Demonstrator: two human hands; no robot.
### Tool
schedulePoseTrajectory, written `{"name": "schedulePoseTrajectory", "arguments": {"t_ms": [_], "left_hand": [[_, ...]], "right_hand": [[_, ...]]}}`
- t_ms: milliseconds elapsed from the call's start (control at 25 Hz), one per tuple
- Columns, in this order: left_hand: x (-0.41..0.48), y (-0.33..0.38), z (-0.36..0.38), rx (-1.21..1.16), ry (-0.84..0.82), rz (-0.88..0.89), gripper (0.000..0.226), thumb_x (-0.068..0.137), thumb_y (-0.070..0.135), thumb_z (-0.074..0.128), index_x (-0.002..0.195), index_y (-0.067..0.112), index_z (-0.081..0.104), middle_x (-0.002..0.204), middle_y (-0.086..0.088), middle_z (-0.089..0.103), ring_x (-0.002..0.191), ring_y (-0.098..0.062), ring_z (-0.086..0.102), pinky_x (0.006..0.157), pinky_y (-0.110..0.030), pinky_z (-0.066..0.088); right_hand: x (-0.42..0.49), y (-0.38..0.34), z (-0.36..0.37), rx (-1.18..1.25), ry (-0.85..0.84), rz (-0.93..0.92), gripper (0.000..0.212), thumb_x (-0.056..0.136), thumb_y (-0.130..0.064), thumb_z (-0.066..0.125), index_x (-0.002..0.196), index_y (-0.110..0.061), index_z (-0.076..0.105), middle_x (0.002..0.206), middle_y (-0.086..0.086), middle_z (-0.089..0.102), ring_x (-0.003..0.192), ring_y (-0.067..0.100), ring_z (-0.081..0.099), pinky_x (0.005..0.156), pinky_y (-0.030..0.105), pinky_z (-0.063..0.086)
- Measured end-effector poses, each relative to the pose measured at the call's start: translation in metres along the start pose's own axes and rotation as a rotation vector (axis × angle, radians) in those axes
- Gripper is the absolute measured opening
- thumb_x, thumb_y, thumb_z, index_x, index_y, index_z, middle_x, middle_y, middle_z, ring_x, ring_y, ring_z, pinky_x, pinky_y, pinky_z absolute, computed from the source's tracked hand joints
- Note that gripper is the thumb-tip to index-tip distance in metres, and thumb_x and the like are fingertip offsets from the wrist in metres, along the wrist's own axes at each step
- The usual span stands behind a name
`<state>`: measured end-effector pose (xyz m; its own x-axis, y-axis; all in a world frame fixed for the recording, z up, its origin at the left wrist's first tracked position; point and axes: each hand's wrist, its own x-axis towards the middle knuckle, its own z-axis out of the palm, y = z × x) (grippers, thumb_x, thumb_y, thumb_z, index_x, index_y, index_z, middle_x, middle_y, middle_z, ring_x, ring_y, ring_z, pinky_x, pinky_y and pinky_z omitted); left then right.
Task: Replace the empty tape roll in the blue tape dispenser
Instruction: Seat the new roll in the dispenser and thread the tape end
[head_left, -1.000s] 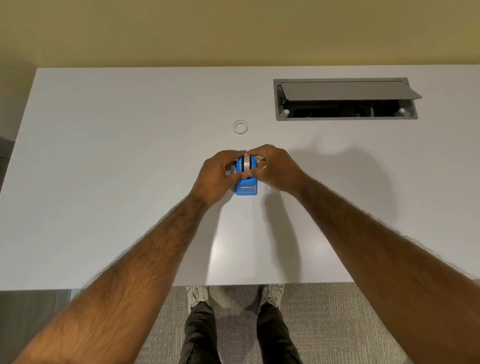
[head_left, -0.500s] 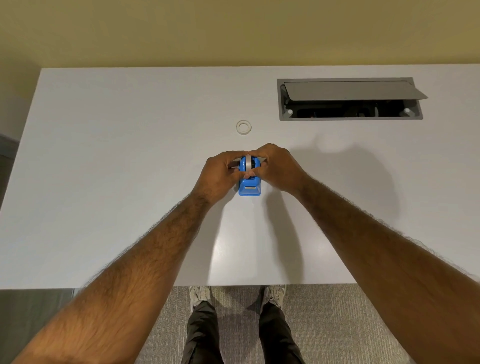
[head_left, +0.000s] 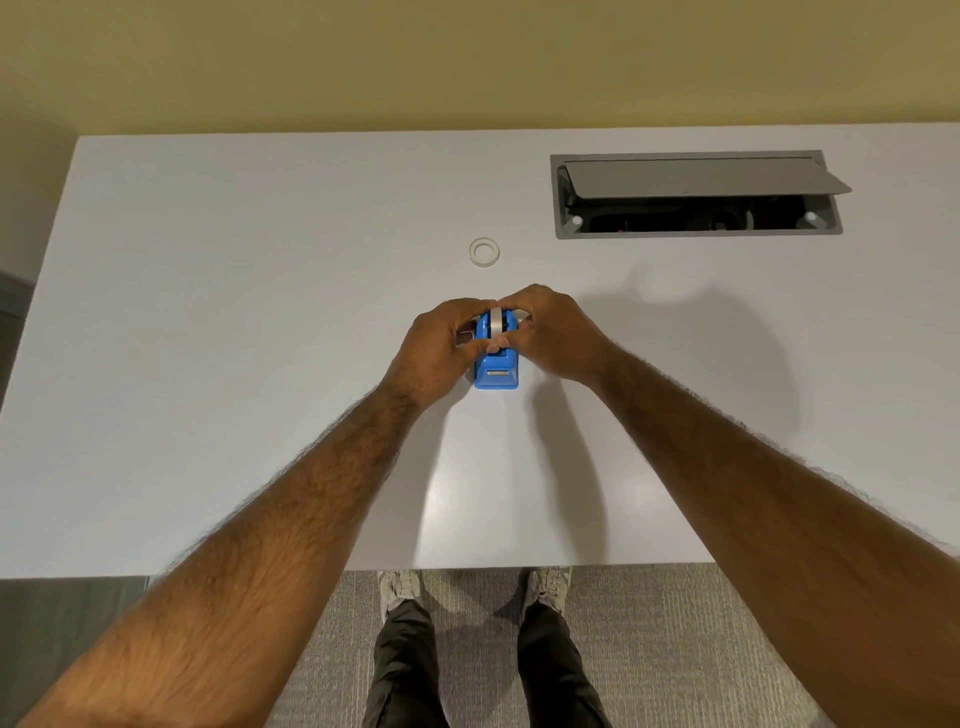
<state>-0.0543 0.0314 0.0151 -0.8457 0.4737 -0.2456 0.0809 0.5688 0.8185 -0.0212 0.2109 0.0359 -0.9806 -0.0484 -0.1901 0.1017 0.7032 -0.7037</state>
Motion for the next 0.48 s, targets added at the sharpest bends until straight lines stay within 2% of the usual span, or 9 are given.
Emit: {"name": "schedulePoseTrajectory", "arguments": {"t_ms": [80,160,280,320,360,440,480], "left_hand": [[-0.0013,0.0013,-0.0014,0.003,-0.015,0.019,0.051,0.091,0.027,0.076,0.139,0.021,0.060,0.128,0.007,0.064,0.104,-0.007,0.065,0.094,-0.016,0.051],[-0.0024,0.0001,-0.0021,-0.002,-0.032,0.031,0.061,0.086,0.020,0.081,0.142,0.024,0.056,0.132,0.006,0.063,0.107,-0.010,0.066,0.096,-0.019,0.052],[-0.0025,-0.0031,0.0006,0.024,-0.027,0.019,0.059,0.081,0.019,0.084,0.135,0.023,0.059,0.130,0.003,0.065,0.111,-0.018,0.067,0.102,-0.036,0.055],[-0.0020,-0.0034,0.0007,0.038,-0.020,0.019,0.055,0.083,0.022,0.083,0.133,0.023,0.060,0.127,0.003,0.066,0.110,-0.019,0.066,0.102,-0.039,0.055],[-0.0011,-0.0037,0.0006,0.053,-0.018,0.023,0.051,0.085,0.024,0.081,0.132,0.022,0.061,0.126,0.002,0.066,0.109,-0.020,0.066,0.102,-0.042,0.055],[0.0001,-0.0028,-0.0006,0.079,-0.026,0.036,0.048,0.088,0.028,0.077,0.133,0.021,0.062,0.126,0.000,0.067,0.109,-0.022,0.066,0.102,-0.045,0.054],[0.0003,-0.0017,-0.0011,0.091,-0.030,0.040,0.047,0.090,0.031,0.075,0.134,0.020,0.062,0.128,-0.001,0.066,0.110,-0.022,0.066,0.103,-0.045,0.054]], "right_hand": [[-0.0012,-0.0003,-0.0003,0.002,0.006,0.002,0.026,0.088,-0.016,0.065,0.109,0.000,0.066,0.103,0.019,0.069,0.092,0.029,0.062,0.071,-0.003,0.036],[-0.0009,0.0007,0.0006,-0.008,0.000,0.003,0.026,0.091,-0.016,0.061,0.111,0.000,0.066,0.105,0.019,0.068,0.092,0.027,0.061,0.075,0.004,0.042],[0.0029,0.0034,0.0018,-0.002,-0.017,0.031,0.024,0.093,-0.018,0.056,0.110,-0.004,0.065,0.105,0.016,0.067,0.087,0.018,0.057,0.088,0.033,0.052],[0.0036,0.0033,0.0022,0.019,-0.012,0.048,0.025,0.094,-0.018,0.054,0.111,-0.005,0.065,0.107,0.014,0.067,0.090,0.017,0.057,0.089,0.033,0.051],[0.0037,0.0030,0.0028,0.035,0.006,0.063,0.026,0.094,-0.018,0.053,0.115,-0.006,0.064,0.111,0.013,0.066,0.094,0.016,0.057,0.089,0.026,0.049],[0.0015,0.0006,0.0036,0.045,0.077,0.061,0.026,0.093,-0.018,0.054,0.116,-0.007,0.060,0.114,0.010,0.065,0.094,0.014,0.056,0.079,0.010,0.041],[-0.0007,-0.0006,0.0043,0.042,0.114,0.040,0.024,0.091,-0.018,0.057,0.113,-0.008,0.059,0.110,0.008,0.065,0.091,0.014,0.056,0.074,0.007,0.039]]}}
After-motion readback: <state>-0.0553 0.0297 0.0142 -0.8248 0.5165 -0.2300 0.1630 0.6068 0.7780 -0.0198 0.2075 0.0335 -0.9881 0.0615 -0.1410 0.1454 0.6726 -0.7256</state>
